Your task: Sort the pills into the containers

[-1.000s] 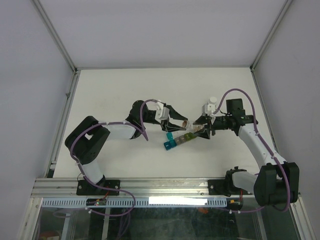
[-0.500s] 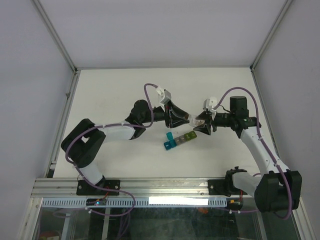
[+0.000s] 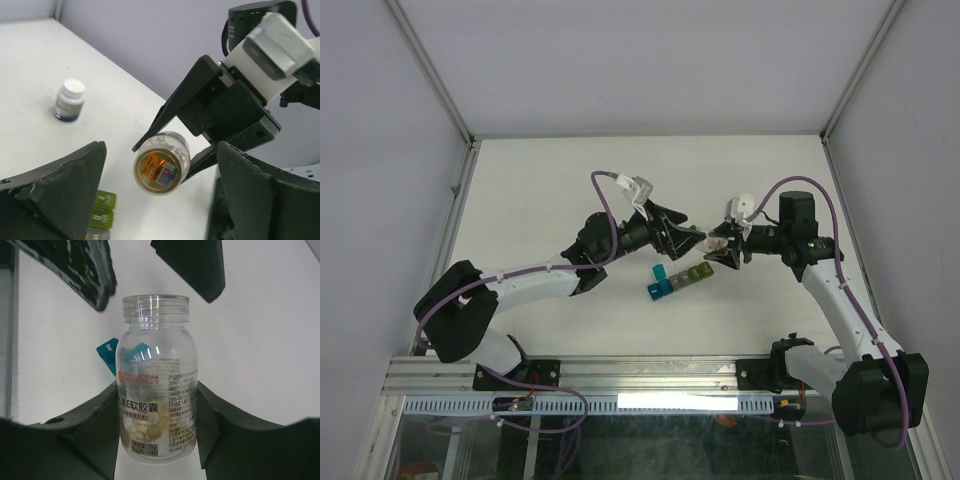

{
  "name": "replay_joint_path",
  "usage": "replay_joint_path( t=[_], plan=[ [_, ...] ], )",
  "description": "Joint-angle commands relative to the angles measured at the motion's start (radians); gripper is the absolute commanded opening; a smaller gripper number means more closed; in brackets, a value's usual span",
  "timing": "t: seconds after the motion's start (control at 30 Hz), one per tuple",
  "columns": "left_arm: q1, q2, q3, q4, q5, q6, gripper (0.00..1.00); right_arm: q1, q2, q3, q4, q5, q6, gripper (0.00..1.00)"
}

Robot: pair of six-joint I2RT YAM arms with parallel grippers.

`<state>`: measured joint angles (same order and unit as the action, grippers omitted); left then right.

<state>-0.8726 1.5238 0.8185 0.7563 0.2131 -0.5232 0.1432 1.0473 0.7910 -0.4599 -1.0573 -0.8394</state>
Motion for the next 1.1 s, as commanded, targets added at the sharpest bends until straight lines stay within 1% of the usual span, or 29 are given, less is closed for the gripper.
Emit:
replay_joint_path(
  t=[0.0,0.03,0.07,0.1,0.13,0.17,0.2,0.3,0.33,0.37,0.47,0.53,0.6,0.63,0.7,0.8,0.87,0.93,0.97,1.07],
  plan=[
    [-0.003,-0.139,-0.06,0.135,-0.038,0.124,0.99,0.01,-0.032,0.032,0.021,-0.05,-0.002,0.0],
    [0.005,-0.156,-0.076,0.163,-0.002,0.157,0.99,0.01,-0.032,0.035,0.015,-0.056,-0.003,0.0],
    [0.026,-0.164,-0.084,0.188,0.07,0.182,0.99,0.011,-0.031,0.039,0.009,-0.063,-0.001,0.0],
    [0.056,-0.161,-0.081,0.22,0.18,0.196,0.99,0.009,-0.029,0.045,0.004,-0.073,0.002,0.0],
    [0.097,-0.134,-0.064,0.264,0.32,0.185,0.99,0.009,-0.029,0.052,-0.001,-0.087,0.013,0.0],
    [0.136,-0.108,-0.041,0.328,0.431,0.146,0.99,0.007,-0.028,0.059,-0.001,-0.105,0.027,0.0],
    [0.167,-0.05,-0.01,0.409,0.502,0.087,0.99,0.001,-0.029,0.067,0.0,-0.124,0.046,0.0],
    [0.223,0.079,0.114,0.638,0.613,-0.074,0.99,-0.031,-0.043,0.101,0.032,-0.181,0.166,0.0],
    [0.23,0.116,0.165,0.672,0.622,-0.108,0.99,-0.044,-0.049,0.119,0.053,-0.19,0.229,0.0],
    [0.232,0.149,0.247,0.666,0.63,-0.132,0.99,-0.056,-0.048,0.148,0.062,-0.199,0.277,0.0],
    [0.235,0.22,0.419,0.562,0.608,-0.159,0.99,-0.089,-0.005,0.258,0.062,-0.244,0.38,0.0],
    [0.236,0.252,0.503,0.482,0.555,-0.16,0.99,-0.107,0.036,0.332,0.087,-0.291,0.466,0.0],
    [0.237,0.278,0.574,0.38,0.497,-0.16,0.96,-0.126,0.065,0.376,0.127,-0.346,0.558,0.0],
    [0.236,0.29,0.585,0.376,0.493,-0.17,0.95,-0.136,0.072,0.385,0.144,-0.358,0.59,0.0],
    [0.238,0.31,0.558,0.457,0.516,-0.215,0.94,-0.154,0.066,0.365,0.189,-0.357,0.638,0.0],
    [0.245,0.316,0.49,0.562,0.544,-0.297,0.88,-0.17,0.038,0.26,0.355,-0.352,0.749,0.0],
    [0.243,0.31,0.454,0.598,0.558,-0.322,0.86,-0.171,0.042,0.229,0.376,-0.355,0.75,0.0],
    [0.239,0.306,0.433,0.613,0.583,-0.315,0.85,-0.169,0.043,0.204,0.399,-0.365,0.751,0.0],
    [0.236,0.309,0.436,0.594,0.601,-0.301,0.84,-0.168,0.042,0.19,0.42,-0.37,0.76,0.0],
    [0.227,0.334,0.481,0.561,0.671,-0.293,0.79,-0.167,0.031,0.159,0.455,-0.372,0.773,0.0]
  ],
)
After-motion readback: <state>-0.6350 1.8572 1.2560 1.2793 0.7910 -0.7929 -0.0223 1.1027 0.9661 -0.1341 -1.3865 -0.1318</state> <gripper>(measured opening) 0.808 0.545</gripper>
